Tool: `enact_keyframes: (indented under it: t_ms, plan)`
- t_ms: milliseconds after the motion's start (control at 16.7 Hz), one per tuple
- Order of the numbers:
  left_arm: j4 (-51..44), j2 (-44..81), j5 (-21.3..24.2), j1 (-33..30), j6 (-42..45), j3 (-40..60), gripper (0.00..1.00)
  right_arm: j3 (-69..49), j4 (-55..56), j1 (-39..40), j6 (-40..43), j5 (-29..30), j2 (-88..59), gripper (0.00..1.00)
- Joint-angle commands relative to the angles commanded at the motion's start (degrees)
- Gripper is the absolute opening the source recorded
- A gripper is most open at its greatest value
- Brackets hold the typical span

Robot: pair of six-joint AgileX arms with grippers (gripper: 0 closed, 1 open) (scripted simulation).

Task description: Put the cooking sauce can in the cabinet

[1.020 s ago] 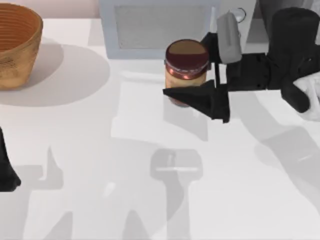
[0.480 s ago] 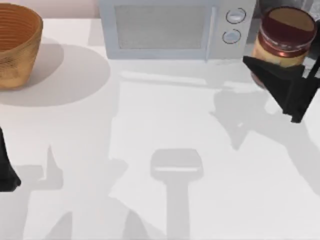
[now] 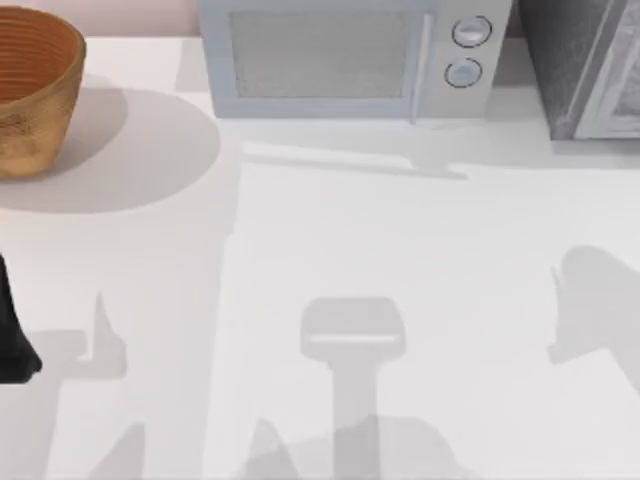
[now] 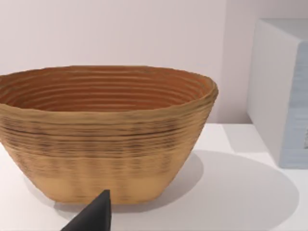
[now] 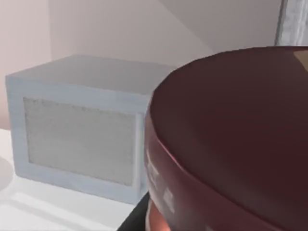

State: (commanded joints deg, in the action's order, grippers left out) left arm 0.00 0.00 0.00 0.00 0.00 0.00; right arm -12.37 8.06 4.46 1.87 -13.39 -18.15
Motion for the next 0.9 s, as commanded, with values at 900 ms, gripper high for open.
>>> enact_keyframes:
  t_ms: [900]
  plan:
    - [0.0, 0.0, 0.0, 0.0, 0.0, 0.0, 1.0, 10.6, -8.6, -3.8, -2.1, 13.3, 16.3, 0.0]
